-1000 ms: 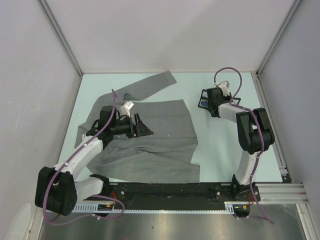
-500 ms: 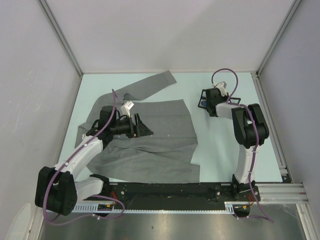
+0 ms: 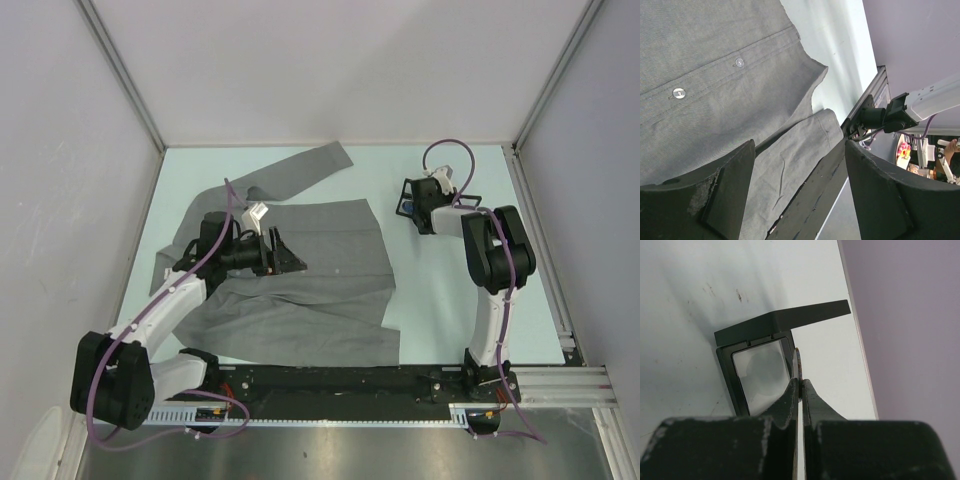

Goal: Remove the brooch from the garment

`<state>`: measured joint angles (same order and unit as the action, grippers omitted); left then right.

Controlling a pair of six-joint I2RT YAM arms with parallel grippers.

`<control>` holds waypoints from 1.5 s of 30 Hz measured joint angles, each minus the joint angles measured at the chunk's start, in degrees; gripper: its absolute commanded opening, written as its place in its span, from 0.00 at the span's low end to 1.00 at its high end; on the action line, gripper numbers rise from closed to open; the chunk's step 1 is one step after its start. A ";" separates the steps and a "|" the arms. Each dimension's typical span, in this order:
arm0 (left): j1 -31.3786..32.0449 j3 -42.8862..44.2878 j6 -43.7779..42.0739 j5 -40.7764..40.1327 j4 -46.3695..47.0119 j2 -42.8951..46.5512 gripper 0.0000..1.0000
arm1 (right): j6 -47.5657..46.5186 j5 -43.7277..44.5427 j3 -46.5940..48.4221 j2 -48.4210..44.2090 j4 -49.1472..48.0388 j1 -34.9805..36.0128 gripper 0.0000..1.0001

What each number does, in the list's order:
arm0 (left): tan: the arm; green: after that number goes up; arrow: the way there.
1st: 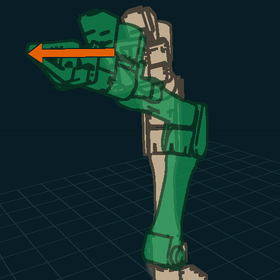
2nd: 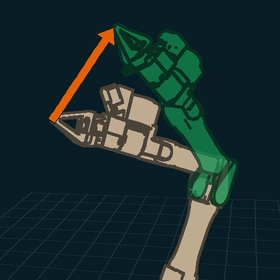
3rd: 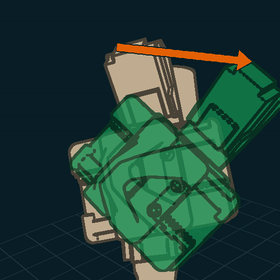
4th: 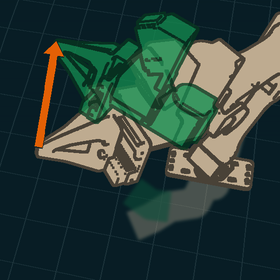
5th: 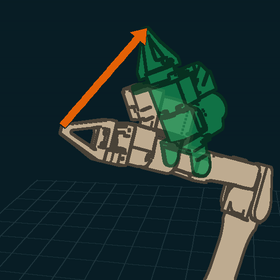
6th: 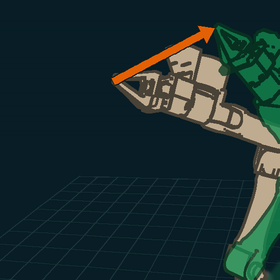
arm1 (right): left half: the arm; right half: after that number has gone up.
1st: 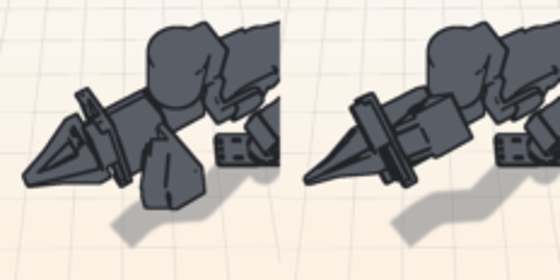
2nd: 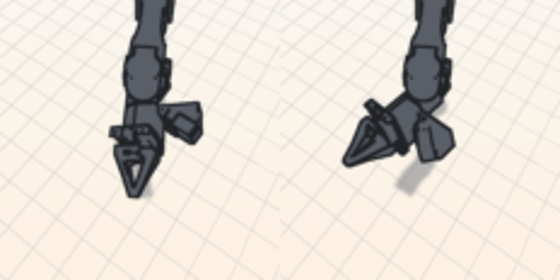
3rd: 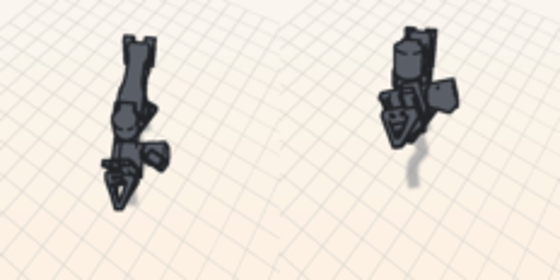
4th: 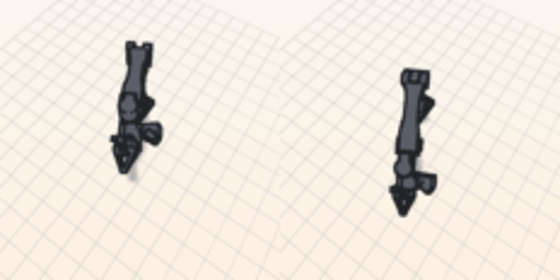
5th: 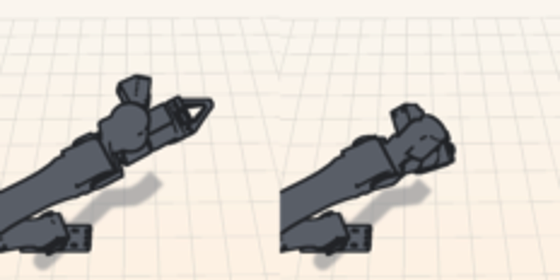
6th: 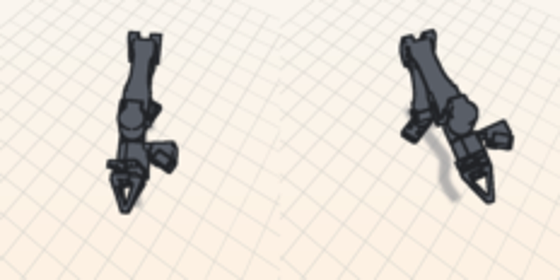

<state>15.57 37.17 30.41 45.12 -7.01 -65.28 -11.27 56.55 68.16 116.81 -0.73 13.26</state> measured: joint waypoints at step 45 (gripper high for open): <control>0.74 -3.65 6.29 -0.72 1.01 11.13 0.78 | 25.83 -24.90 2.34 -29.16 28.15 23.58 0.46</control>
<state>16.32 33.52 36.71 44.40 -6.00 -54.15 14.57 31.66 70.50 87.66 27.42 36.84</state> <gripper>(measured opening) 0.778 0.442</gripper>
